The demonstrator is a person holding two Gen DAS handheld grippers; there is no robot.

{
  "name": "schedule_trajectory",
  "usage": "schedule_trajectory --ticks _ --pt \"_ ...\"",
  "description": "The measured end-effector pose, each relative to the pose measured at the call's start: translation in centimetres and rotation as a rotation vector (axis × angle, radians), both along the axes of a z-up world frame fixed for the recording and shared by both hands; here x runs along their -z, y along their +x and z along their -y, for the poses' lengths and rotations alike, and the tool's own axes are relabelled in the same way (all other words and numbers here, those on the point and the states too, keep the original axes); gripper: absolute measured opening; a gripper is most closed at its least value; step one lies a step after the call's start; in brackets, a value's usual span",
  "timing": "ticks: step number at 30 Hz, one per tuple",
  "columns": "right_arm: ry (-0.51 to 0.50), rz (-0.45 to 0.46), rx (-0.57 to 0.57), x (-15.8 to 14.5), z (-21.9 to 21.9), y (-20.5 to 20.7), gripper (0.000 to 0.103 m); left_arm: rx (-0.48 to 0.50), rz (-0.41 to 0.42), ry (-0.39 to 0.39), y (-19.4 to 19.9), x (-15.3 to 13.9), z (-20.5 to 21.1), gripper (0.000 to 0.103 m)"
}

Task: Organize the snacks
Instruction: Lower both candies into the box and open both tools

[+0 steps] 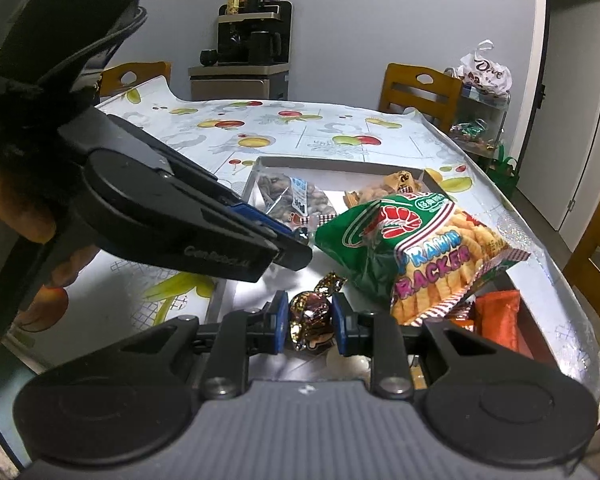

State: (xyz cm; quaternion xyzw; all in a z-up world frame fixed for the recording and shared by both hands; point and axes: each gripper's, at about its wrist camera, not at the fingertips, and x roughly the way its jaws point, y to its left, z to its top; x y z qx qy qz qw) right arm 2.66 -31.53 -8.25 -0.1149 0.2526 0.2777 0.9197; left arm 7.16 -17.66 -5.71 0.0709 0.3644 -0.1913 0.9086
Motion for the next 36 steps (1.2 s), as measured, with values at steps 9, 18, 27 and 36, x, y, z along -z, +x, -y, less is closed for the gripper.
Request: schedule_trajectory --ticks 9,18,27,36 --pt "-0.001 0.002 0.037 0.0 -0.1 0.4 0.023 -0.002 -0.004 -0.001 0.0 0.0 -0.1 0.019" --pt "0.007 0.0 0.047 0.0 -0.1 0.5 0.023 0.001 0.001 0.008 -0.1 0.0 -0.1 0.021" --pt "0.038 0.011 0.038 -0.4 0.4 0.1 0.058 0.0 0.022 0.002 -0.3 -0.4 -0.2 0.056" --pt "0.058 0.012 0.034 -0.9 0.4 -0.4 0.065 0.0 0.077 -0.02 -1.1 -1.5 -0.5 0.094"
